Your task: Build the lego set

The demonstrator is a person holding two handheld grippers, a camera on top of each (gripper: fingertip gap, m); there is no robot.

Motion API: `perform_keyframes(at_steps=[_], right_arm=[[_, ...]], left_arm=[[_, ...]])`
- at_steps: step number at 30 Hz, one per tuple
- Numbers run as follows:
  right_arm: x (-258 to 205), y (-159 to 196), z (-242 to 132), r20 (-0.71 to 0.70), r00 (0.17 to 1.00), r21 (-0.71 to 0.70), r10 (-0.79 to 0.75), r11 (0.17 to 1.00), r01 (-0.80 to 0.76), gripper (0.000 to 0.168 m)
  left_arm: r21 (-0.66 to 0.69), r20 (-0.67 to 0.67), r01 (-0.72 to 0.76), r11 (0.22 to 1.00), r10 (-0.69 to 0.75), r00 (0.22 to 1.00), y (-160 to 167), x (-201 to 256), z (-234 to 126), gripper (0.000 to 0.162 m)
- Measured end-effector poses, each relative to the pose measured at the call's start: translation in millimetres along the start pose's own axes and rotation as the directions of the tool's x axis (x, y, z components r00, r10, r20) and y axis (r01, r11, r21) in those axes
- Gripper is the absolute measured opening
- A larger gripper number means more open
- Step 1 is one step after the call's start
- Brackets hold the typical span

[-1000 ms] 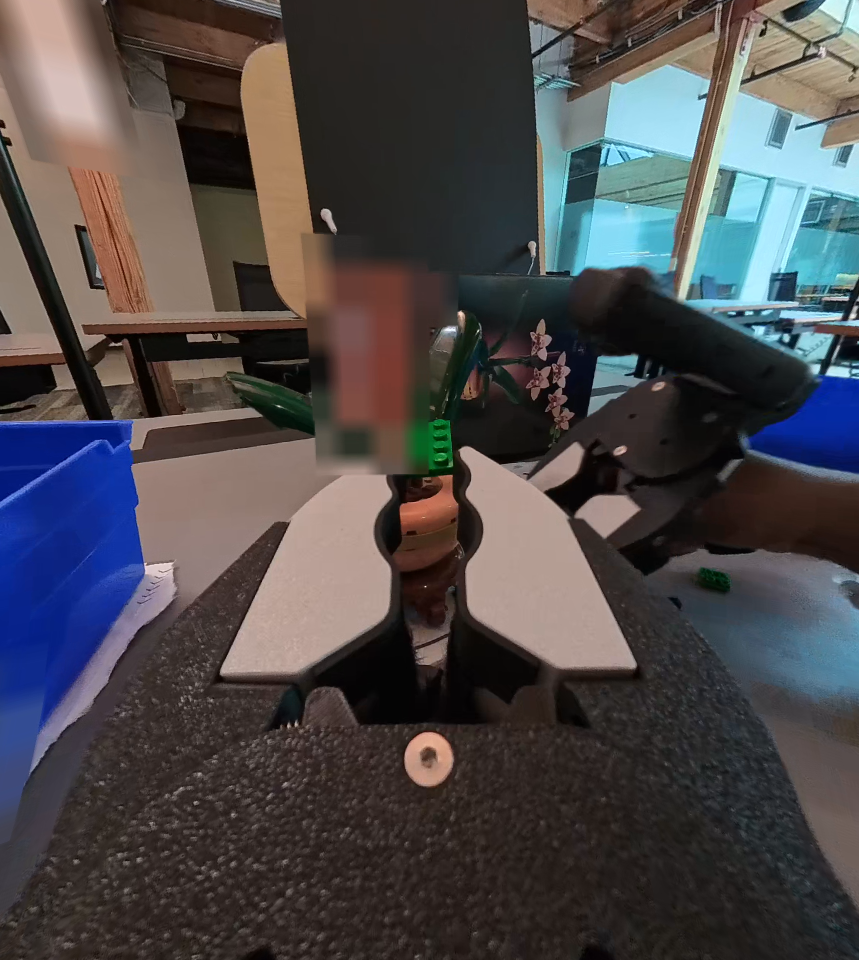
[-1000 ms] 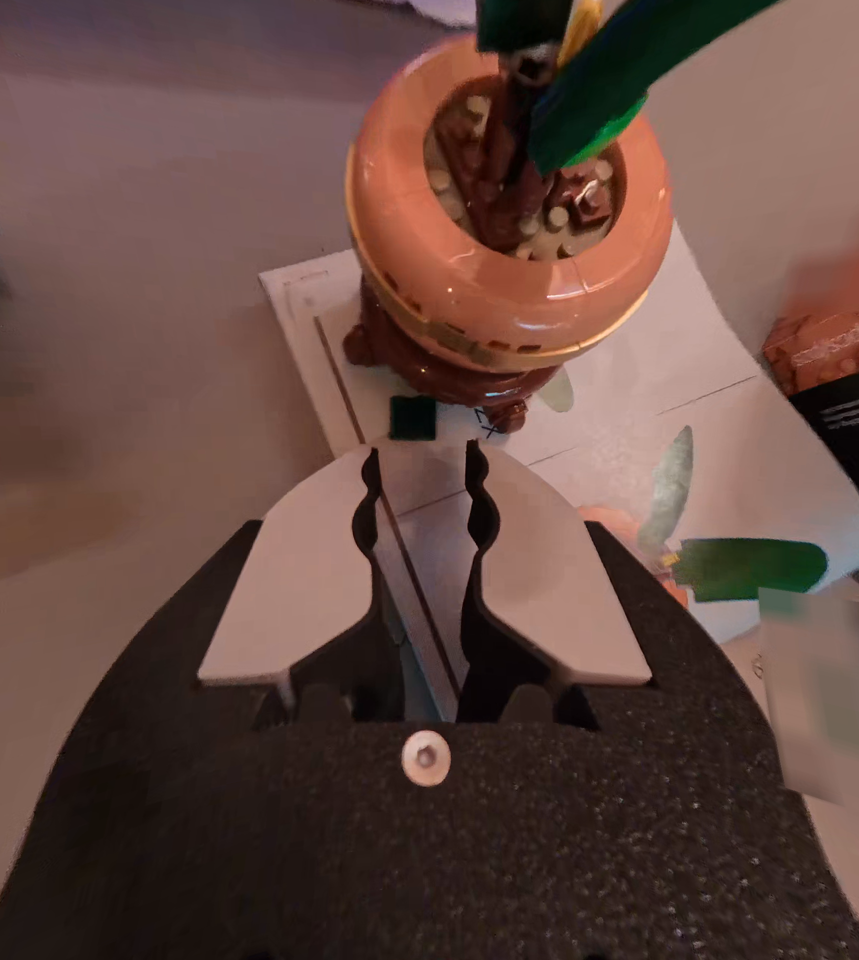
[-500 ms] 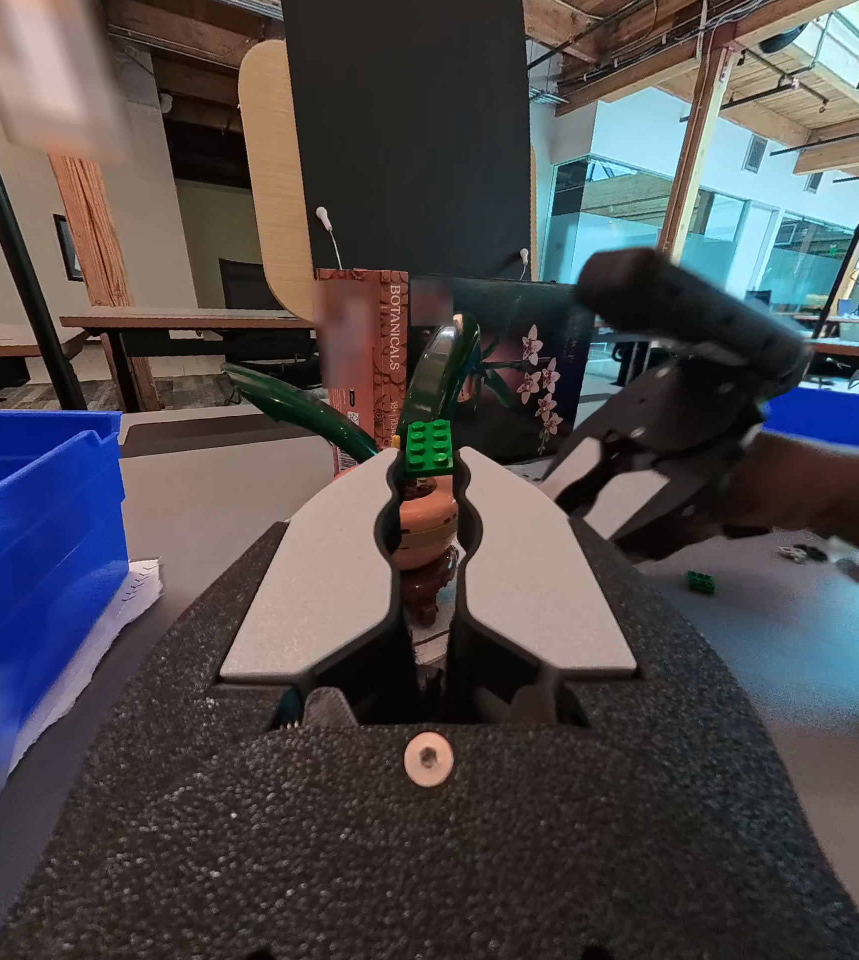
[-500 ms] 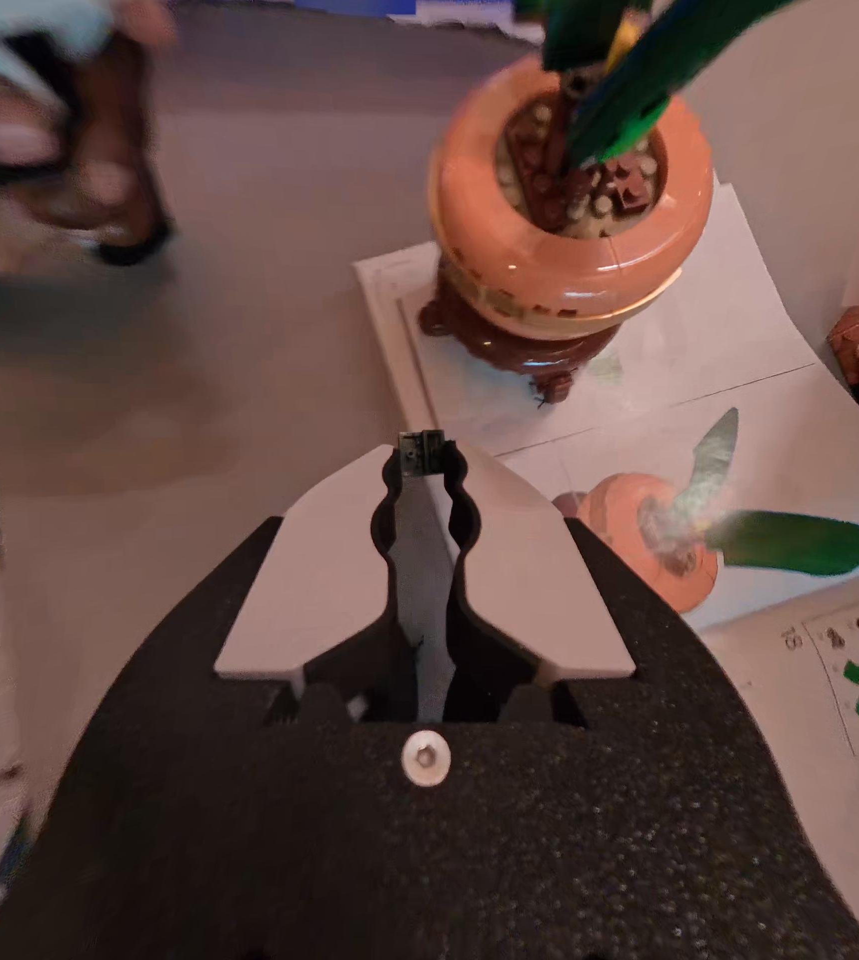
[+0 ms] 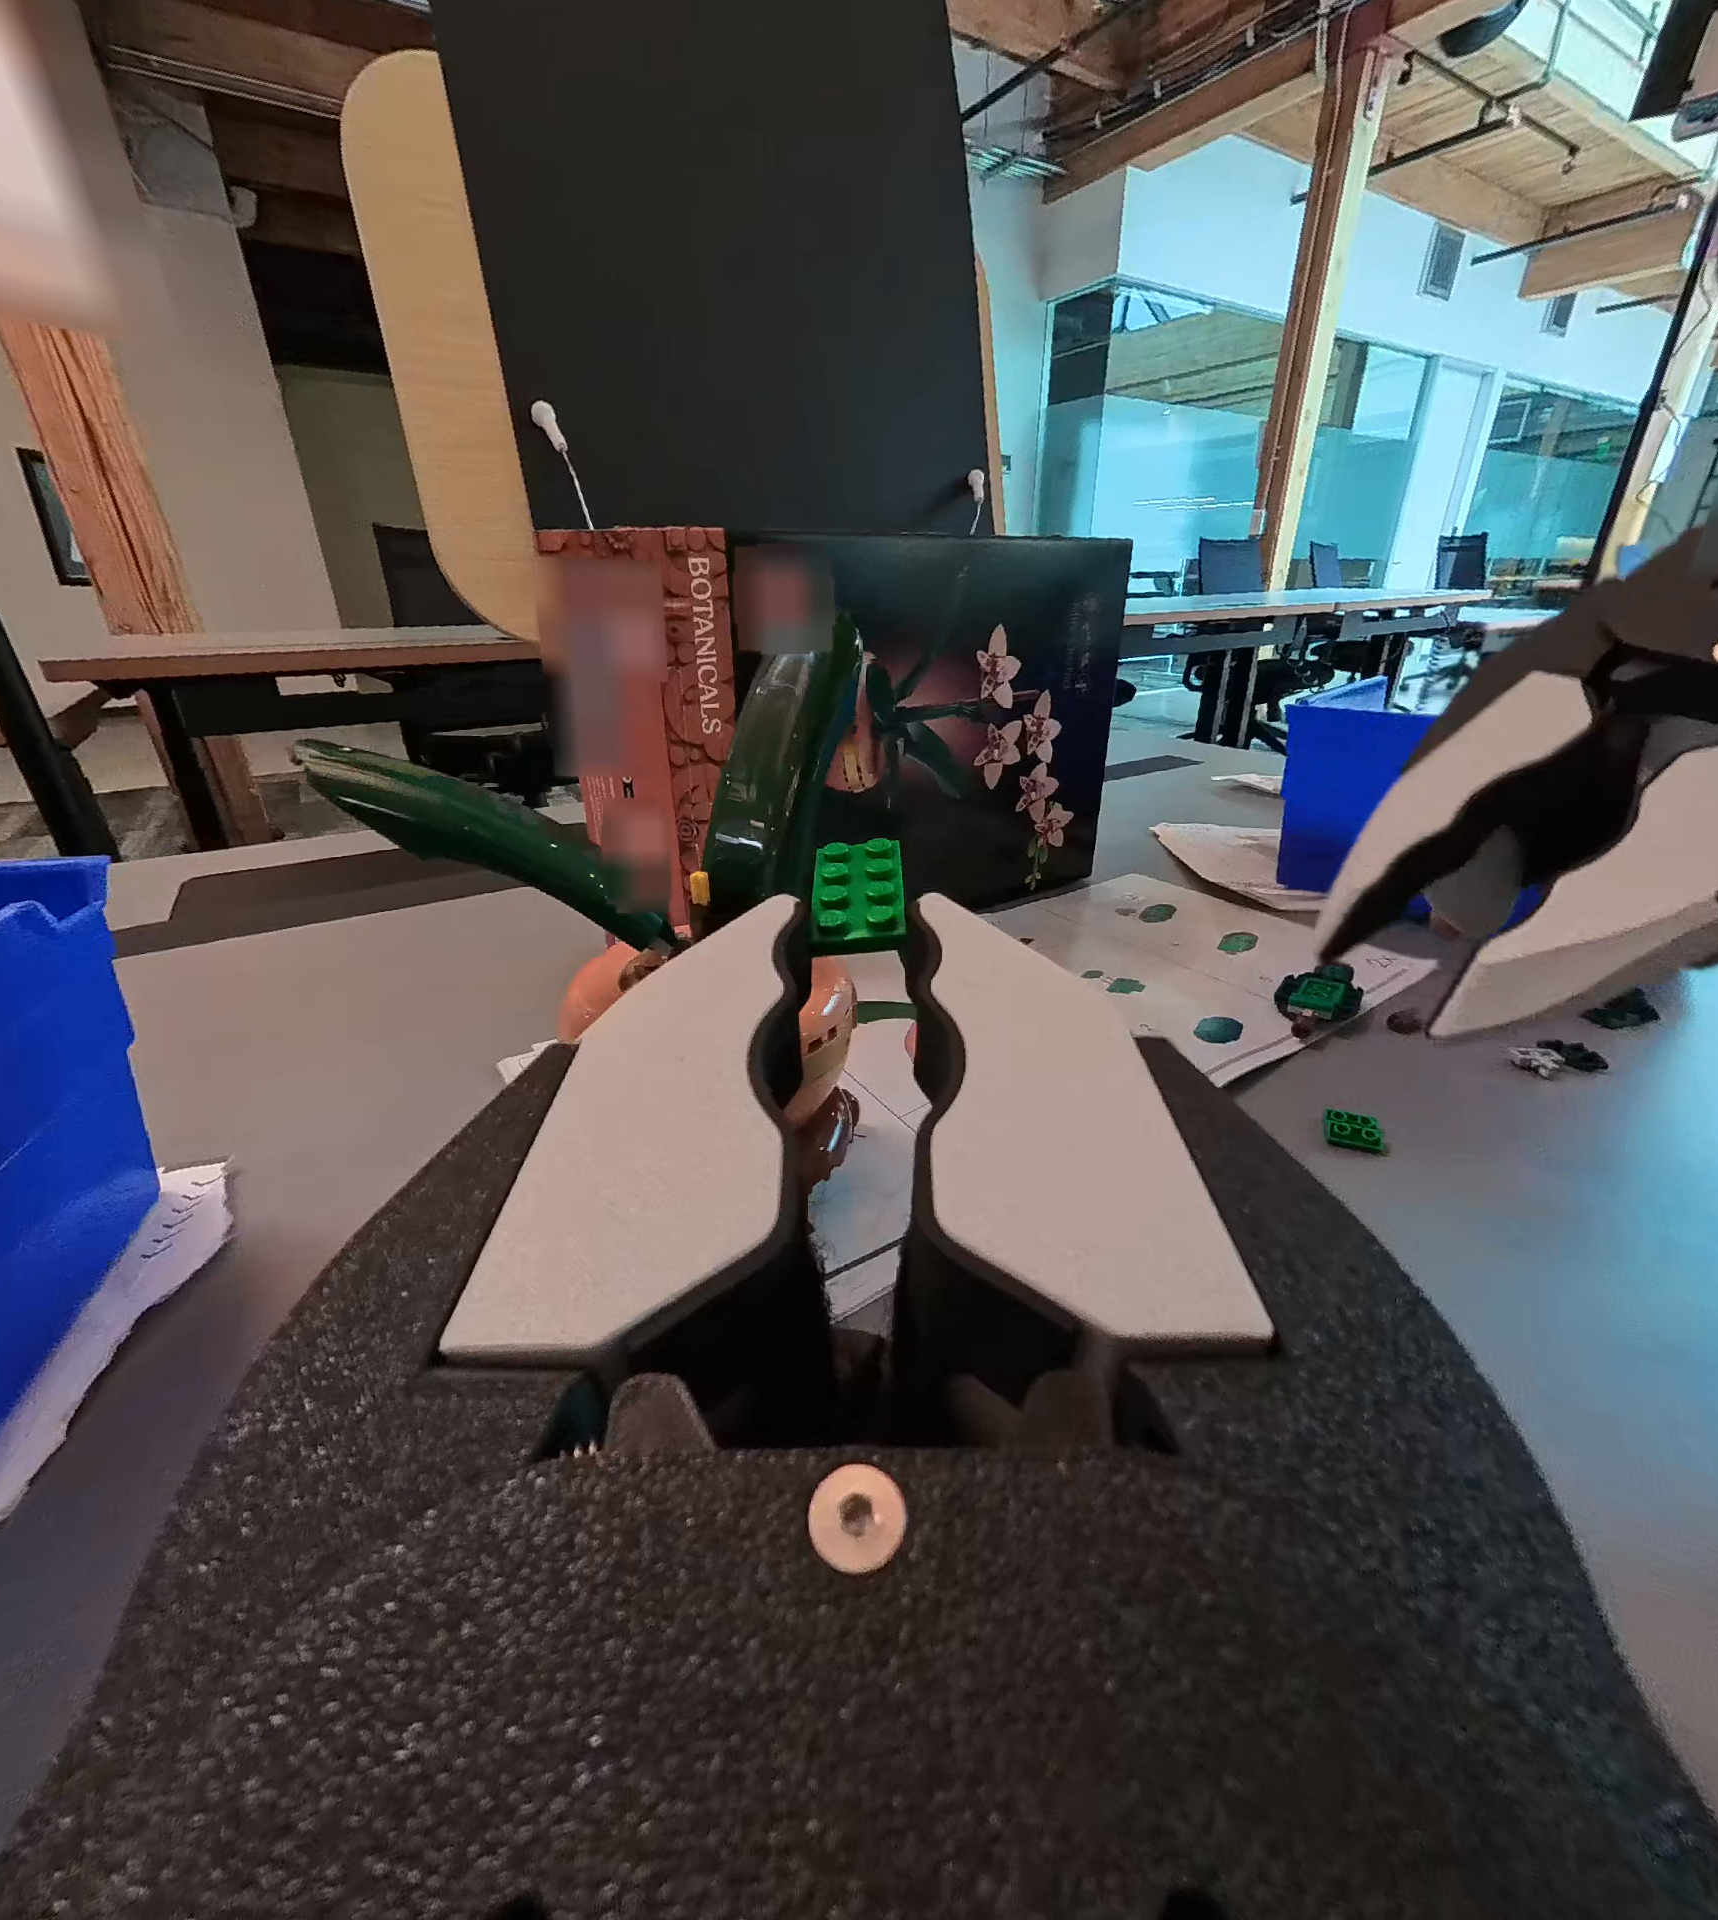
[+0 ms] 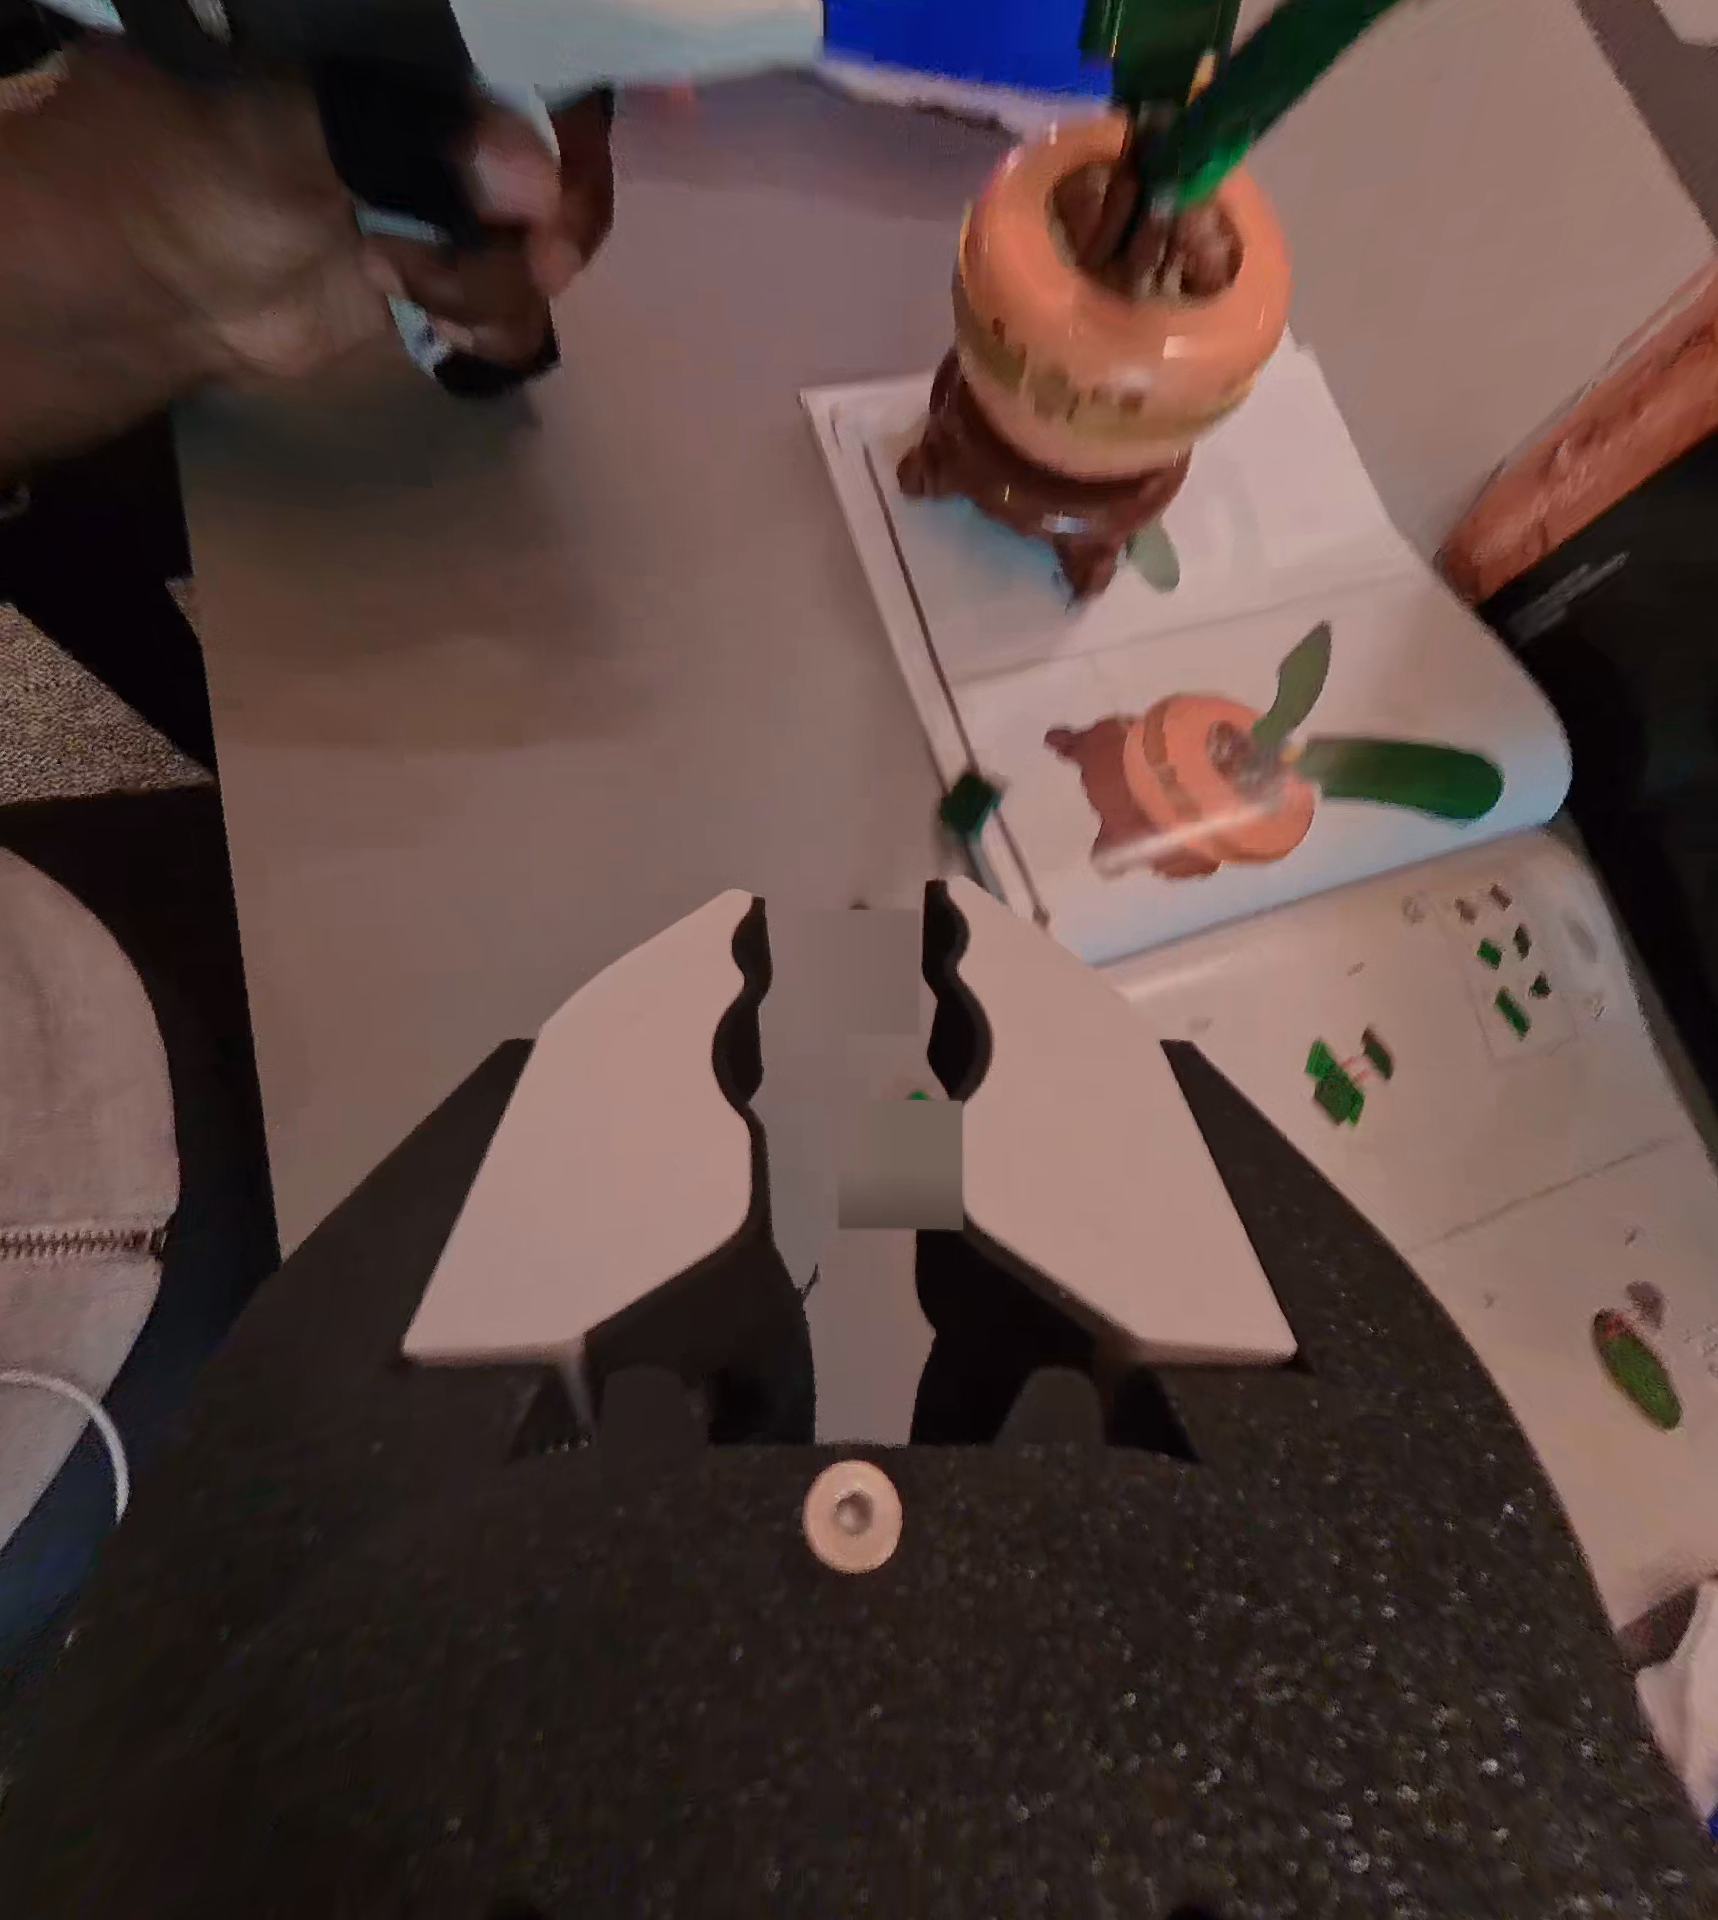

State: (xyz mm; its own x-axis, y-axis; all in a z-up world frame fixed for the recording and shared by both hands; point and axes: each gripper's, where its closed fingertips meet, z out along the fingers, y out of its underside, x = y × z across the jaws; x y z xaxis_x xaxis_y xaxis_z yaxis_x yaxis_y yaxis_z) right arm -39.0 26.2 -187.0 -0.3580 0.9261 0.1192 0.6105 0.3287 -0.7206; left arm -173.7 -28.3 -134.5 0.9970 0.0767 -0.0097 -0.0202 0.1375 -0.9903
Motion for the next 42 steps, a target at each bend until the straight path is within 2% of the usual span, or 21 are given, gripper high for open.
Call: perform_keyframes(at_steps=[3,5,8,9,11,12,15,19,22,26,29,35,38,42], right_arm=[[-3,21,9,-0.013,0.998,-0.029,0.066,0.997,-0.067,0.024],[-8,29,25,-0.004,0.996,-0.051,0.090,0.995,-0.090,0.029],[3,44,46,-0.078,0.993,-0.136,0.085,0.986,-0.095,0.032],[5,43,50,-0.080,0.991,-0.124,0.107,0.985,-0.116,0.030],[1,40,56,-0.025,0.989,-0.114,0.145,0.983,-0.147,0.012],[1,39,57,-0.019,0.990,-0.118,0.136,0.983,-0.138,0.011],[3,32,49,-0.025,0.996,-0.138,0.086,0.986,-0.089,0.010],[1,-13,13,-0.055,0.998,-0.019,0.003,1.000,-0.004,0.012],[5,-30,-7,-0.143,0.986,0.001,-0.089,0.996,0.090,0.044],[13,-27,-11,-0.222,0.964,0.007,-0.147,0.988,0.152,0.042],[18,-16,3,-0.197,0.969,0.019,-0.148,0.988,0.155,0.035],[37,2,46,-0.070,0.996,-0.040,-0.050,0.998,0.047,0.027],[26,-4,67,0.017,0.994,-0.067,-0.104,0.992,0.105,0.024],[30,5,92,0.018,0.984,-0.189,-0.175,0.966,0.175,0.023]], left_arm=[[-0.001,-0.008,0.010,1.000,-0.010,1.000,1,2,1,0.016],[0.000,-0.010,0.012,1.000,-0.012,1.000,1,2,1,0.016],[0.001,-0.009,0.013,1.000,-0.013,1.000,1,1,0,0.016],[0.001,-0.008,0.014,1.000,-0.014,1.000,1,0,0,0.016],[0.001,-0.007,0.018,1.000,-0.018,1.000,1,0,0,0.016],[0.001,-0.008,0.022,1.000,-0.022,1.000,2,-1,1,0.016],[0.000,-0.009,0.030,1.000,-0.030,0.999,3,-2,1,0.016],[-0.002,-0.014,0.035,0.999,-0.035,0.999,4,-1,1,0.016],[0.003,-0.016,0.036,0.999,-0.036,0.999,3,-1,1,0.015],[0.004,-0.015,0.032,0.999,-0.032,0.999,2,-1,-1,0.016],[0.007,-0.016,0.032,0.999,-0.032,0.999,1,0,-1,0.015],[0.015,-0.013,0.027,1.000,-0.027,1.000,0,-1,-2,0.016],[0.017,-0.010,0.028,0.999,-0.027,1.000,0,-2,-2,0.016],[0.012,-0.017,0.036,0.999,-0.036,0.999,1,-1,-2,0.016]])
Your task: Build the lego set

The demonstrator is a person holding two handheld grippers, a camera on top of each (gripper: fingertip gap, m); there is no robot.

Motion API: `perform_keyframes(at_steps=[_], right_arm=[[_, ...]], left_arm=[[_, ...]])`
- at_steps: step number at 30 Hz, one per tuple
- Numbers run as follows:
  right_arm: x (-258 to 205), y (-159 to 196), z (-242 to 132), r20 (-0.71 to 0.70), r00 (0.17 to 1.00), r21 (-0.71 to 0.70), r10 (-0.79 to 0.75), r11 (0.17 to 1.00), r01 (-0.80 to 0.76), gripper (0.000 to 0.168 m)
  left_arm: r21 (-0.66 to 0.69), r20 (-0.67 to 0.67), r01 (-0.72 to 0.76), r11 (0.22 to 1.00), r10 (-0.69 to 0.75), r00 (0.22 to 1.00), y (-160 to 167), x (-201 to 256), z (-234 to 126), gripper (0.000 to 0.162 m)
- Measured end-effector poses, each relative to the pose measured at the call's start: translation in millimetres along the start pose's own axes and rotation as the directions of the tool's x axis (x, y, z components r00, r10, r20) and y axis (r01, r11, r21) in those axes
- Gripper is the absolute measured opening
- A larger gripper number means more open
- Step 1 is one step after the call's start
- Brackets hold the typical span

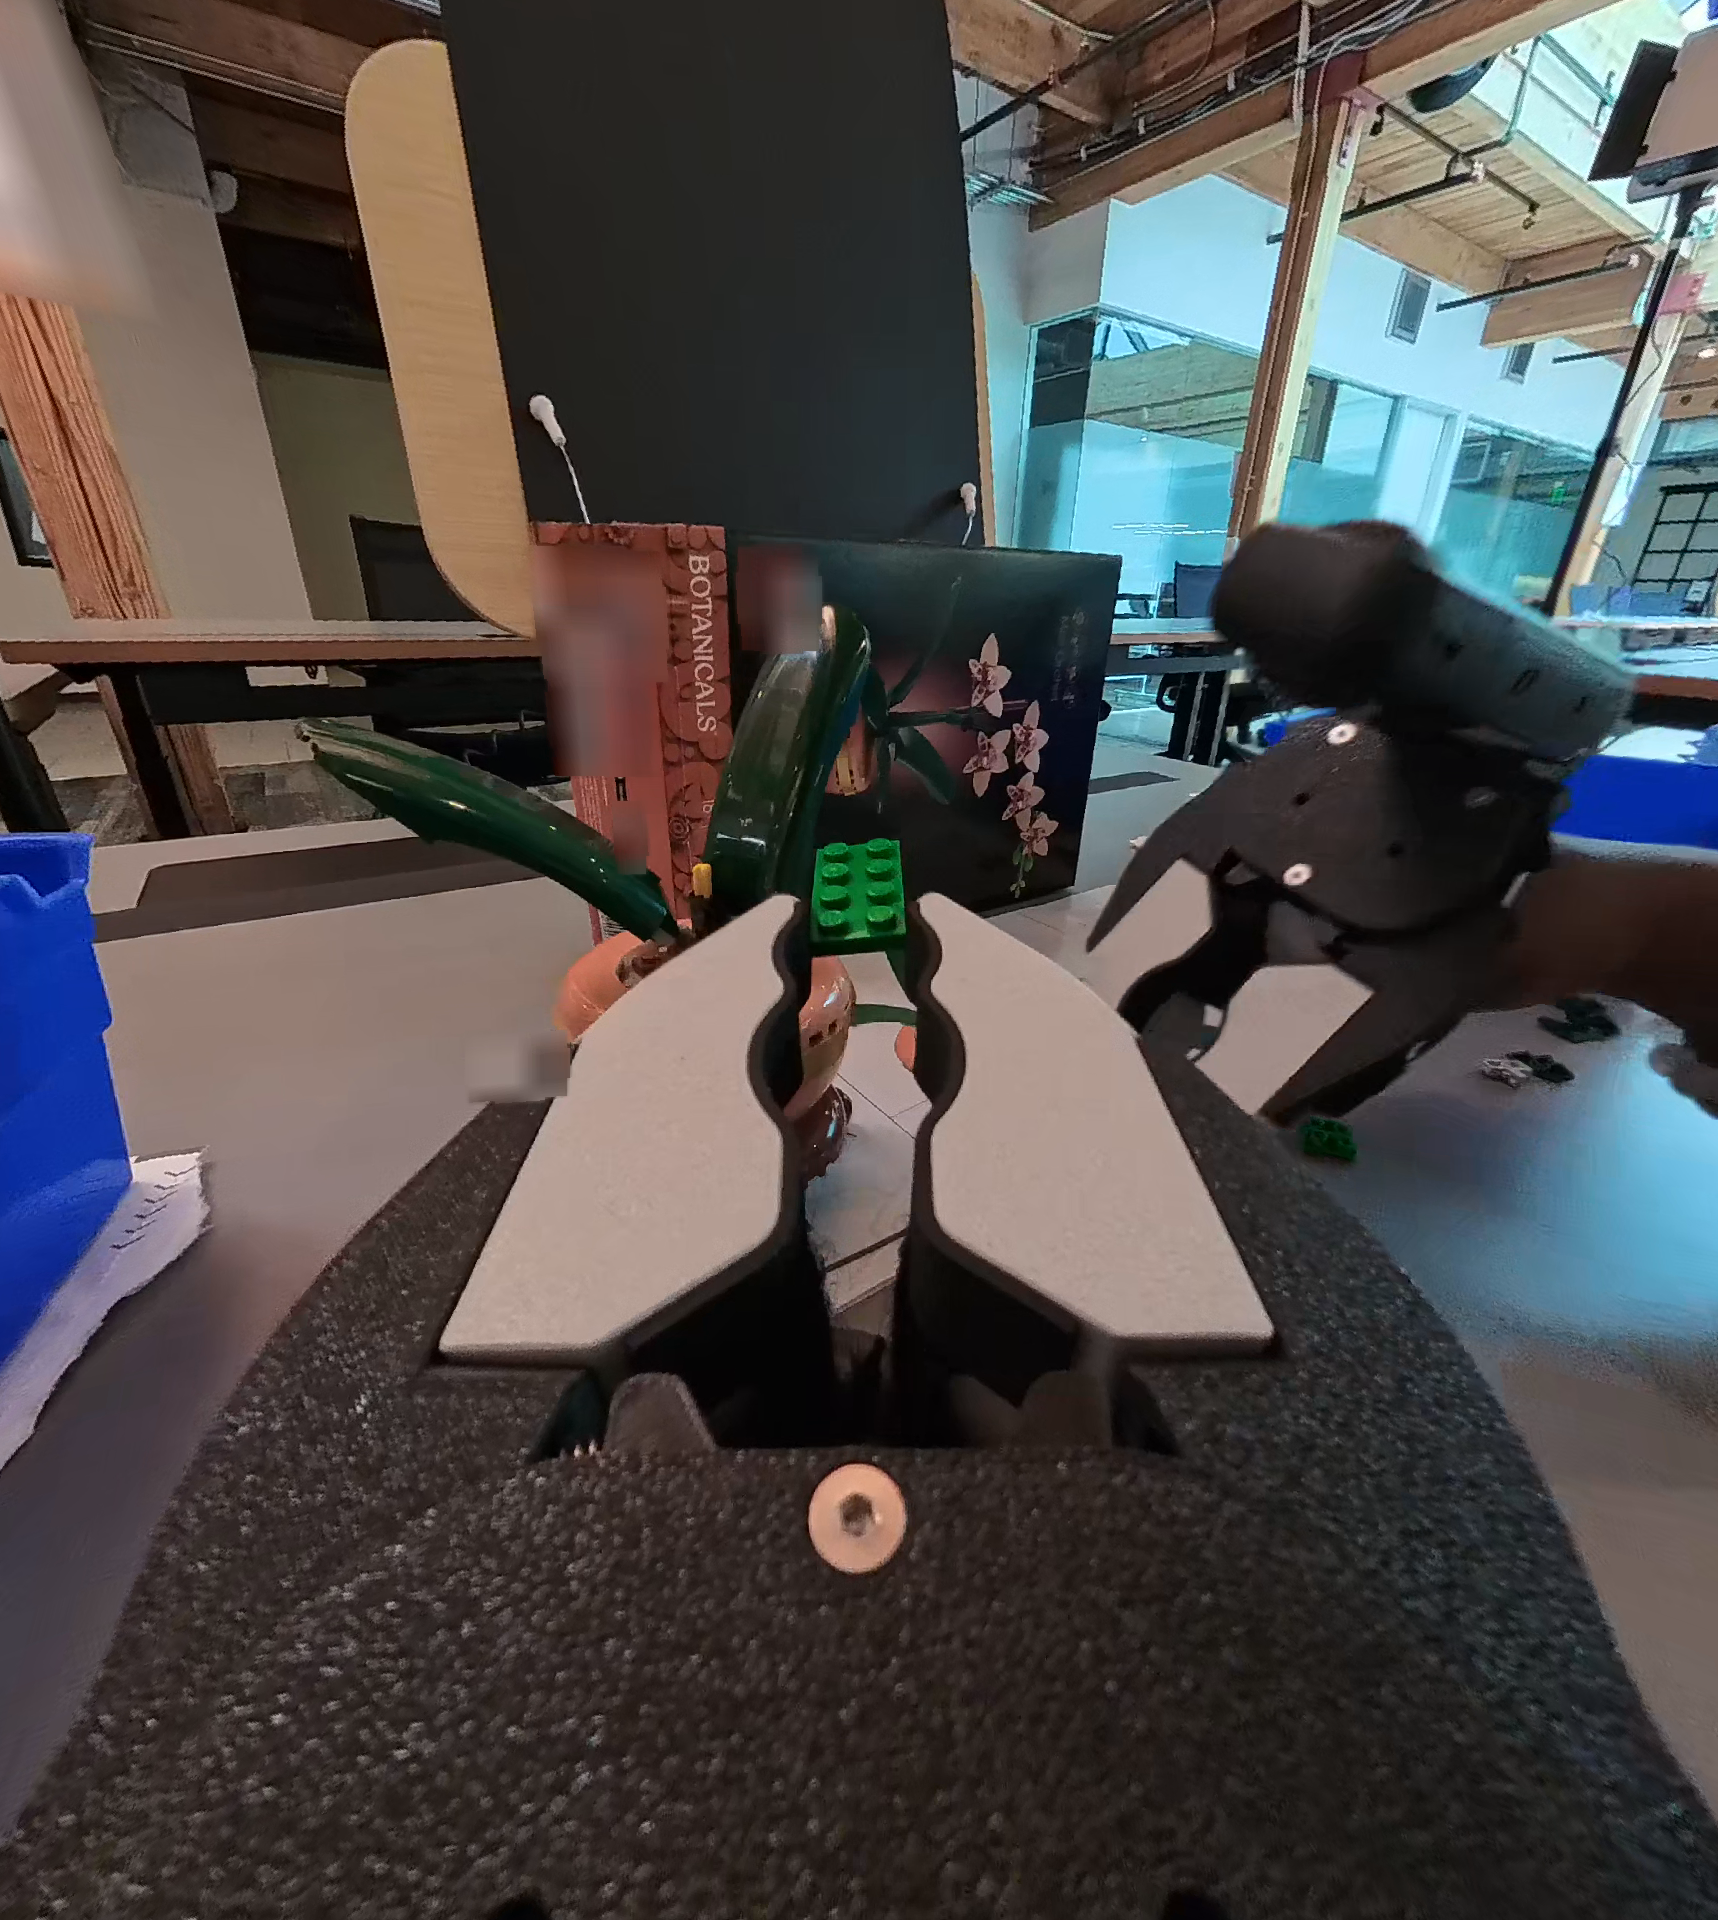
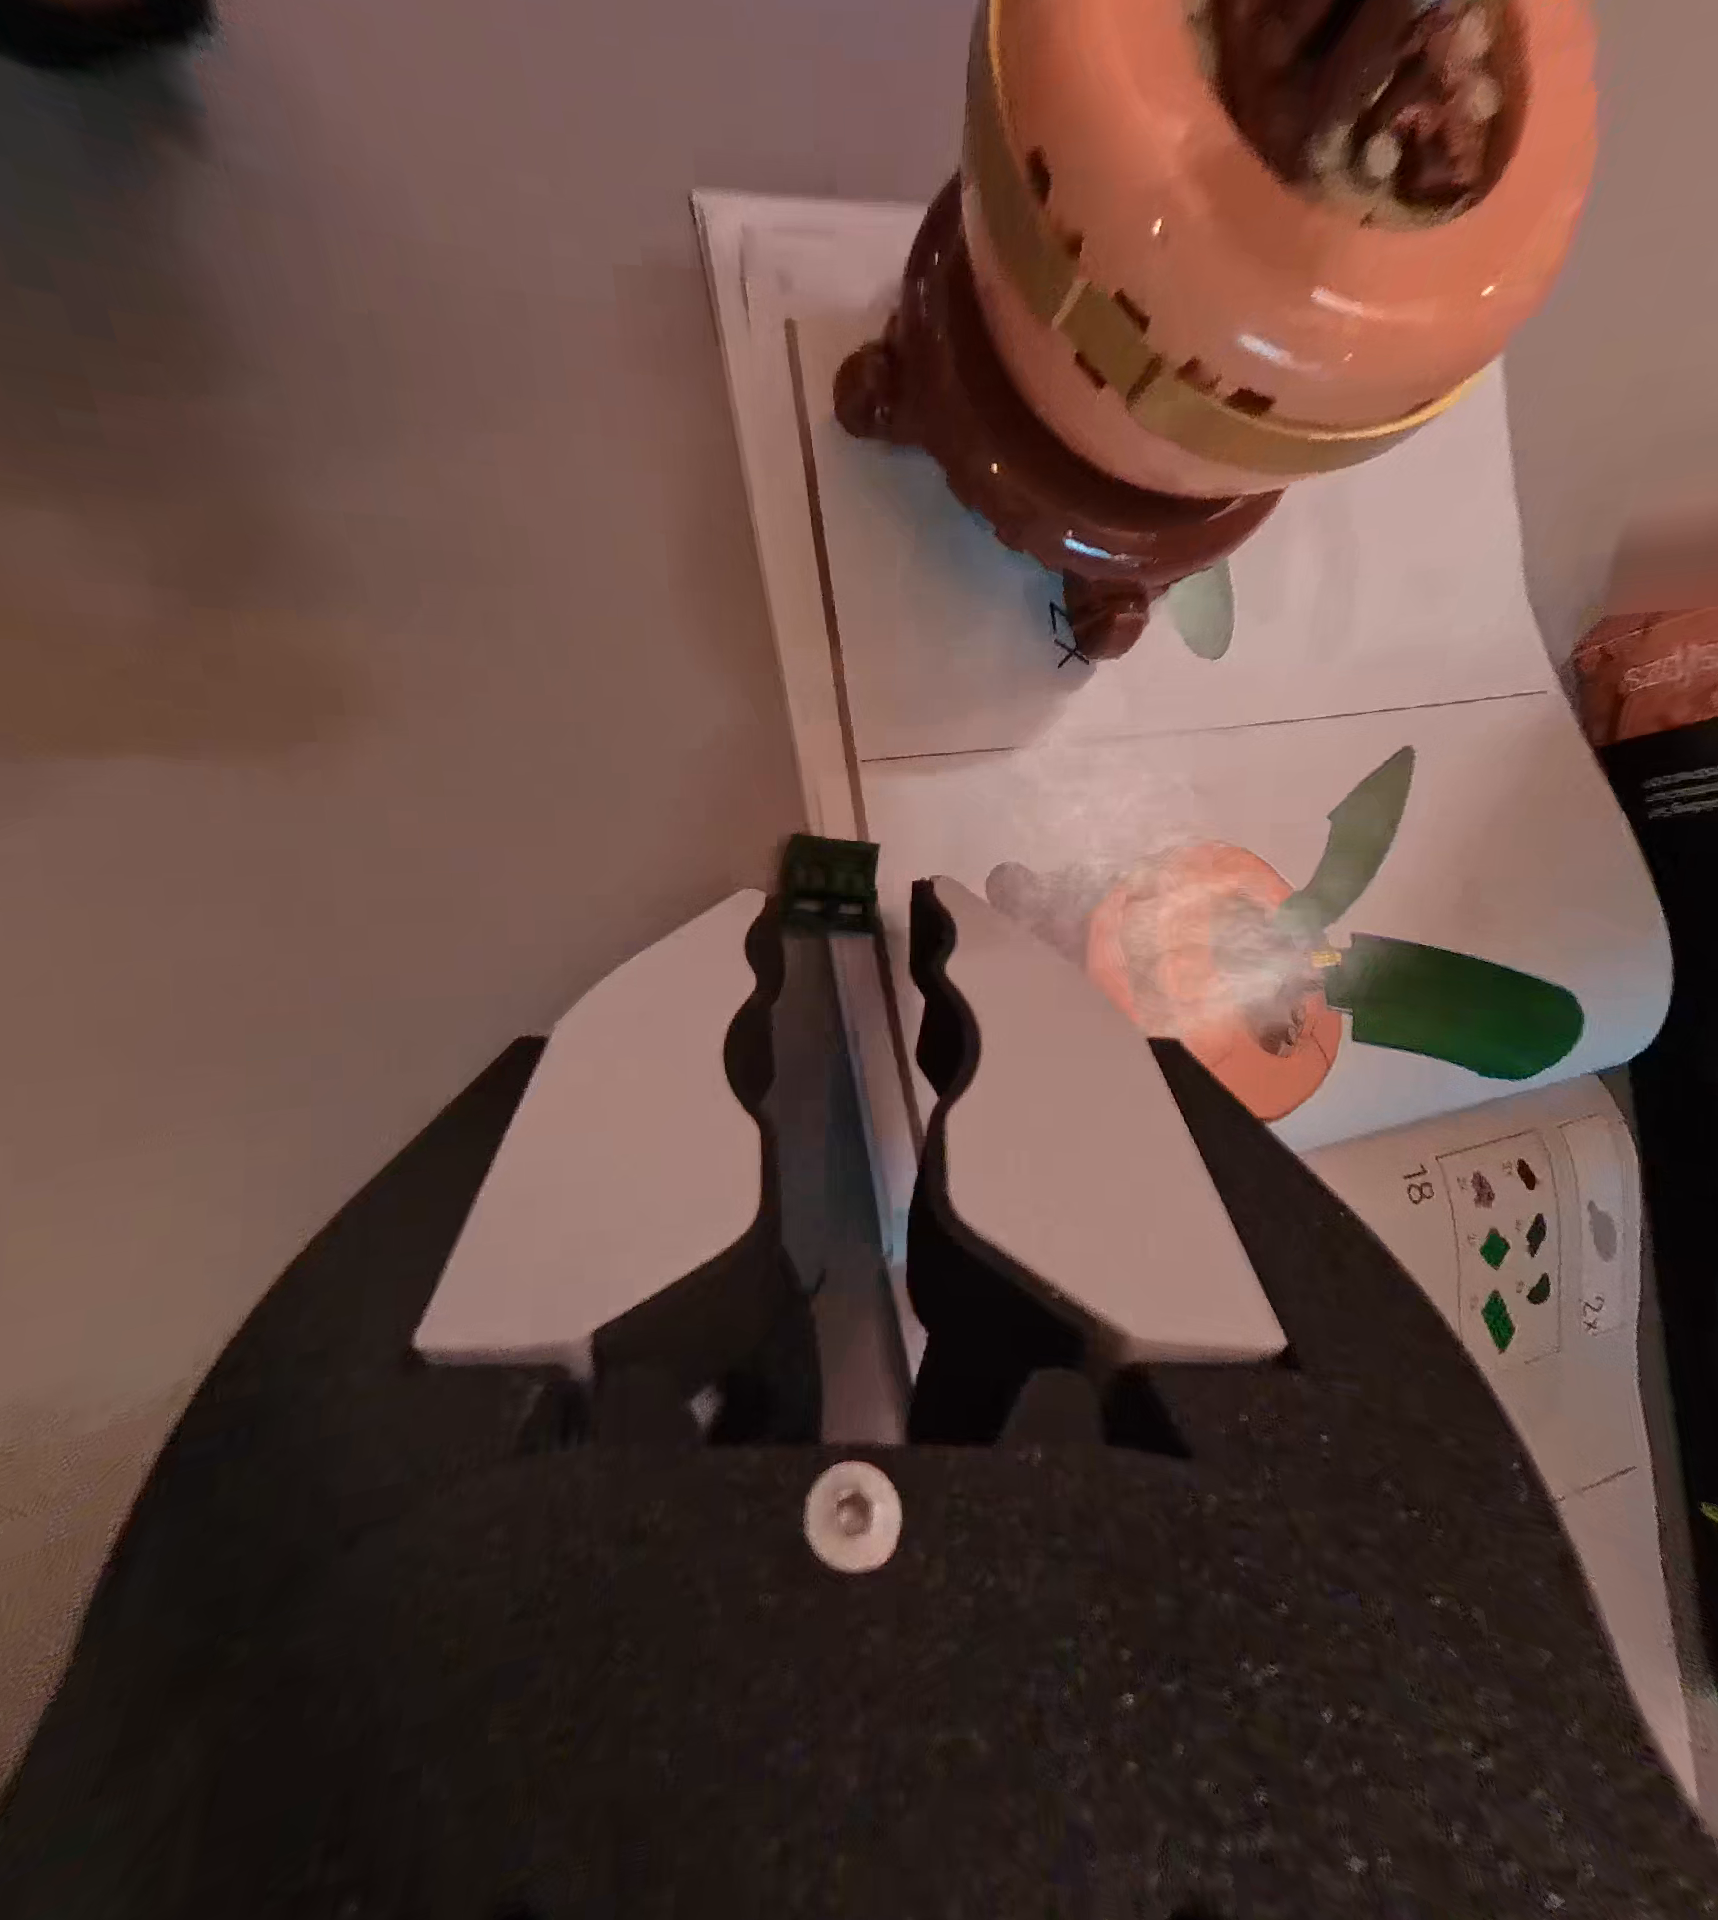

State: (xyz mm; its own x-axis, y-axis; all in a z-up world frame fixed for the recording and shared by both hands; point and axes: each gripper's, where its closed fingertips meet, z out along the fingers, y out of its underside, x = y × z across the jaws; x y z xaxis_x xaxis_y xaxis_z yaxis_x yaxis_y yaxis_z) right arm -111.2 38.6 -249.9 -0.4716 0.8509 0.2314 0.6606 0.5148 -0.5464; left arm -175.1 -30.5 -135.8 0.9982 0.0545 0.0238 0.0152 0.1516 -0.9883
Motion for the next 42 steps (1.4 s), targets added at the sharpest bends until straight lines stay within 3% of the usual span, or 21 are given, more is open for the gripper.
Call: perform_keyframes(at_steps=[2,4,9,11,12,13,14,16,17,19,22,26,29,33,38,40,42], right_arm=[[-2,-3,5,0.047,0.999,0.009,0.008,1.000,-0.009,0.003],[-1,-3,2,0.058,0.998,-0.009,0.001,1.000,-0.001,0.001],[-4,-40,-56,0.061,0.998,0.183,0.008,0.983,-0.019,0.001],[-8,-52,-76,0.047,0.999,0.266,-0.020,0.964,0.006,0.005],[-9,-54,-77,0.028,0.999,0.290,-0.033,0.957,0.024,0.015],[-7,-53,-70,-0.006,0.999,0.295,-0.040,0.955,0.040,0.038],[-5,-47,-57,-0.030,0.998,0.263,-0.061,0.963,0.066,0.052],[6,-27,-26,-0.075,0.995,0.154,-0.069,0.985,0.080,0.047],[9,-18,-13,-0.055,0.996,0.115,-0.075,0.990,0.080,0.035],[6,-12,4,0.084,0.996,0.084,-0.027,0.996,0.020,0.033],[-1,-13,11,0.287,0.957,0.004,0.044,0.999,-0.047,0.044],[4,-10,15,0.314,0.949,-0.076,-0.041,0.995,0.068,0.017],[2,-8,9,0.305,0.945,-0.081,-0.119,0.985,0.150,0.016],[-12,-40,-40,0.289,0.951,0.231,-0.107,0.972,0.040,0.016],[-15,-53,-100,0.132,0.991,0.589,-0.006,0.805,-0.073,0.017],[-11,-43,-104,0.038,0.997,0.657,0.062,0.750,-0.072,0.029],[-11,-34,-101,-0.003,0.994,0.677,0.113,0.732,-0.081,0.057]], left_arm=[[0.001,0.000,0.000,1.000,0.000,1.000,0,0,-1,0.016],[0.004,0.003,0.001,1.000,-0.001,1.000,-1,-1,-1,0.016],[0.009,0.007,0.010,1.000,-0.010,1.000,-1,-3,-2,0.016],[0.007,0.000,0.014,1.000,-0.014,1.000,-1,-2,-1,0.016],[0.006,-0.002,0.015,1.000,-0.015,1.000,0,-1,0,0.016],[0.006,-0.004,0.014,1.000,-0.014,1.000,0,-1,1,0.016],[0.005,-0.007,0.014,1.000,-0.014,1.000,0,0,1,0.016],[0.005,-0.013,0.011,1.000,-0.011,1.000,0,2,1,0.016],[0.007,-0.016,0.008,1.000,-0.008,1.000,0,3,1,0.016],[0.011,-0.021,0.000,1.000,0.000,1.000,-1,4,1,0.016],[0.014,-0.023,-0.013,1.000,0.013,1.000,-2,5,1,0.016],[0.017,-0.032,0.003,1.000,-0.003,0.999,-1,4,2,0.016],[0.026,-0.036,0.018,1.000,-0.017,0.999,-2,2,1,0.015],[0.036,-0.038,0.021,0.999,-0.020,0.999,-3,1,0,0.015],[0.037,-0.047,-0.008,0.999,0.010,0.999,-1,6,3,0.016],[0.040,-0.052,-0.030,0.999,0.032,0.998,0,10,3,0.016],[0.040,-0.056,-0.044,0.998,0.046,0.997,0,13,5,0.016]])
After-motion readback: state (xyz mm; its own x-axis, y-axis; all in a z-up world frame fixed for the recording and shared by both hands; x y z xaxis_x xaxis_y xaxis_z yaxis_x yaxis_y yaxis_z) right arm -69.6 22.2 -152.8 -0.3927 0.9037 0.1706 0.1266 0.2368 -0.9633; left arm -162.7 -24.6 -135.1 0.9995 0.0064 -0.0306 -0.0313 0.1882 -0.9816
